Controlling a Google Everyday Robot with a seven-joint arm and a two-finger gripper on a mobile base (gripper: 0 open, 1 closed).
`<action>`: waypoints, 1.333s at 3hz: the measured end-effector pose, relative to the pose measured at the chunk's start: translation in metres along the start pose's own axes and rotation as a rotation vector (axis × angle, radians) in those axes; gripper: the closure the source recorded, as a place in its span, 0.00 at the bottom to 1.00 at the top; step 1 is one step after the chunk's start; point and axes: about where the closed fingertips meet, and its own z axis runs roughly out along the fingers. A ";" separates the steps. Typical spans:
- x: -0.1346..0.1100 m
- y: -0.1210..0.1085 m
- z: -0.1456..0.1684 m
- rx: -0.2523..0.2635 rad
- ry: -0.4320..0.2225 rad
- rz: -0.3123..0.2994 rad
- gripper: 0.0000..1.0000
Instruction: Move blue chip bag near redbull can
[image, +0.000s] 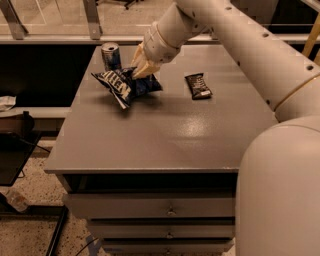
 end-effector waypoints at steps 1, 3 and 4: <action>-0.001 0.000 0.003 -0.004 -0.002 -0.001 0.82; -0.001 0.001 0.009 -0.013 -0.006 -0.001 0.37; -0.002 0.002 0.013 -0.018 -0.009 -0.002 0.12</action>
Offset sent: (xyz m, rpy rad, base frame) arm 0.0000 0.0019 -0.0019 -0.0004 0.0026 0.0026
